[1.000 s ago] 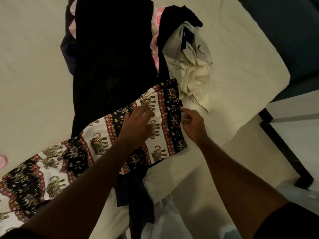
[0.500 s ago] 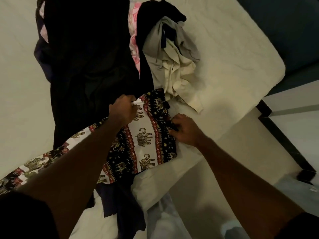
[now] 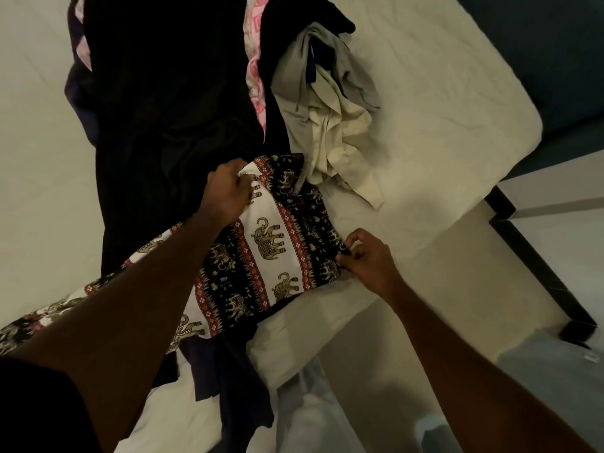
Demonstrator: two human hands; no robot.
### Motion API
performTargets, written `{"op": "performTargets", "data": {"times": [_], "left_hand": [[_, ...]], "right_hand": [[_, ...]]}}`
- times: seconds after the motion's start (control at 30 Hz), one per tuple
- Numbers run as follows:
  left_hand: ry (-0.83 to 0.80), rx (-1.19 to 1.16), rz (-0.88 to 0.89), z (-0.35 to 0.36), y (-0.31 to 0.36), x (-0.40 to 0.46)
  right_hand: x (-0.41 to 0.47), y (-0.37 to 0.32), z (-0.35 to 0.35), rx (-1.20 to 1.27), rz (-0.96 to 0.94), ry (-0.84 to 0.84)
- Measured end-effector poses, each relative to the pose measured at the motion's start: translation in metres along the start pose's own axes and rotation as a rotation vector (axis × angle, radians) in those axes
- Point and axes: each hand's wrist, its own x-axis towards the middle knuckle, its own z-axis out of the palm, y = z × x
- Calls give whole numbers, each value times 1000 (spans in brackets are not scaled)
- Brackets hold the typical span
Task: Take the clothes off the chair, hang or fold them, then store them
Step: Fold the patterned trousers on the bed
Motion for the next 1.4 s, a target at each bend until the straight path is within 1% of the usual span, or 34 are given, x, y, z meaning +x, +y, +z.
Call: {"op": "performTargets", "data": {"times": [0.03,0.1,0.17,0.23,0.3,0.33,0.4,0.47,0.5,0.57,0.63,0.7,0.77,0.8,0.87,0.93,0.97,1.03,1.07,1.1,1.2,1.23,1.33,1.4], "left_hand": [[-3,17,5,-1,-2,0],[-31,79,7,-1,-5,-2],[-29,212,7,0,-7,-7],[-18,287,8,3,-6,-13],[-42,231,-8,7,-2,-17],[-61,180,-4,8,-1,-19],[-138,52,40,7,3,-22],[-294,-36,77,4,8,-27],[-388,-55,89,3,10,-30],[-542,-85,107,0,12,-33],[-617,-120,104,-1,12,-35],[-650,-167,75,0,14,-36],[-668,-193,60,1,15,-36],[-669,-212,46,2,15,-35],[-656,-266,17,1,16,-33],[-642,-344,21,1,19,-33],[-637,-397,21,2,22,-32],[-617,-464,0,3,28,-28],[-592,-447,3,7,30,-23],[-542,-369,14,11,30,-17],[-371,-54,31,28,23,-3],[-320,-1,31,33,22,-3],[-233,37,61,45,23,-7],[-198,63,64,47,24,-10]], "right_hand": [[-2,0,1,-54,-7,54],[-8,4,4,-263,-17,144],[-15,8,10,-409,-68,199],[-19,3,19,-413,-177,276],[-17,-10,29,-334,-290,321],[-15,-20,35,-248,-305,286],[-9,-38,47,-97,-204,146],[-1,-46,56,-93,-64,22],[2,-48,59,-168,-37,-7],[5,-45,63,-277,-52,-26],[3,-40,61,-154,-99,13],[-1,-33,58,-17,-116,43],[-3,-30,54,75,-100,-12],[-2,-31,53,82,-70,-55],[4,-34,51,19,24,-167],[10,-37,47,-37,68,-248],[11,-37,43,-19,62,-243],[12,-35,31,35,46,-152],[11,-33,26,37,43,-101],[10,-32,20,8,42,-62],[7,-23,11,-223,25,28],[6,-19,9,-287,36,31],[7,-8,9,-344,68,-35],[7,-4,11,-356,42,-14]]}}
